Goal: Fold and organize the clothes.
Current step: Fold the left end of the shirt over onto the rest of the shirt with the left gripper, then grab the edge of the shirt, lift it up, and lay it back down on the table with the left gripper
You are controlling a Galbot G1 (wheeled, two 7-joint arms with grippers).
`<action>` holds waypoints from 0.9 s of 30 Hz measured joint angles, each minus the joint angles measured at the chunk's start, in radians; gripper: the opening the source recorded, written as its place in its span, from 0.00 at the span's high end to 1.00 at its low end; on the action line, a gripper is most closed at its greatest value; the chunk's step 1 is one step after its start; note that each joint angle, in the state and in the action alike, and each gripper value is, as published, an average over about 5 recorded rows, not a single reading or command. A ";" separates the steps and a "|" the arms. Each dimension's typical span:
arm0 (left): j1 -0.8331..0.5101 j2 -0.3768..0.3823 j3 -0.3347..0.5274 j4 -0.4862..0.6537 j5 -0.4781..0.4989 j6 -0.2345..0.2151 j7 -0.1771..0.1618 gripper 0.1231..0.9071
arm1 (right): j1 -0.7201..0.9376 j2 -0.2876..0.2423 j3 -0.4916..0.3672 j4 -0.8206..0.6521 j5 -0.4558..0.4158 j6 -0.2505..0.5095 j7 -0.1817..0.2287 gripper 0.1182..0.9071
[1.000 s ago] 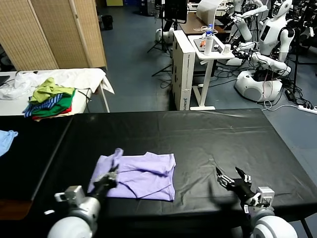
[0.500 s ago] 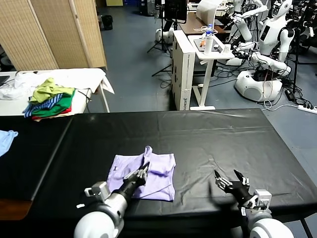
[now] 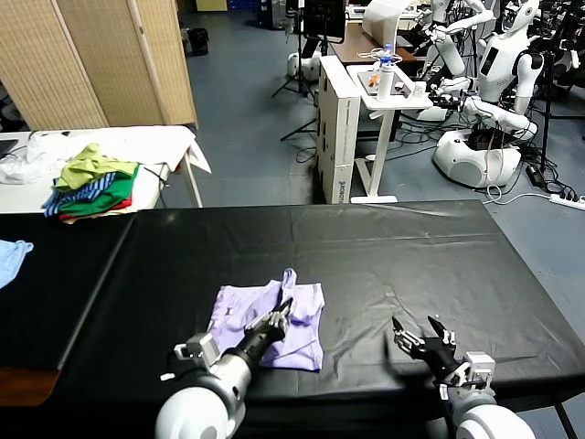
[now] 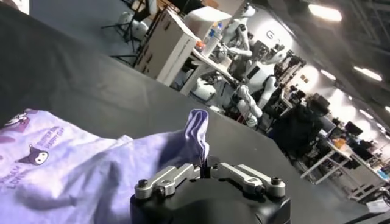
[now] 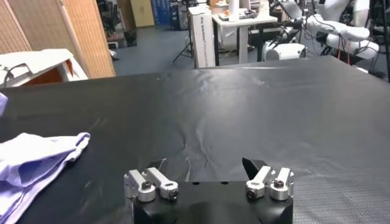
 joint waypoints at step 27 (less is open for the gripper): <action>0.025 -0.058 -0.033 0.013 0.235 -0.103 0.064 0.00 | 0.111 -0.161 -0.196 0.052 0.092 -0.001 -0.071 0.00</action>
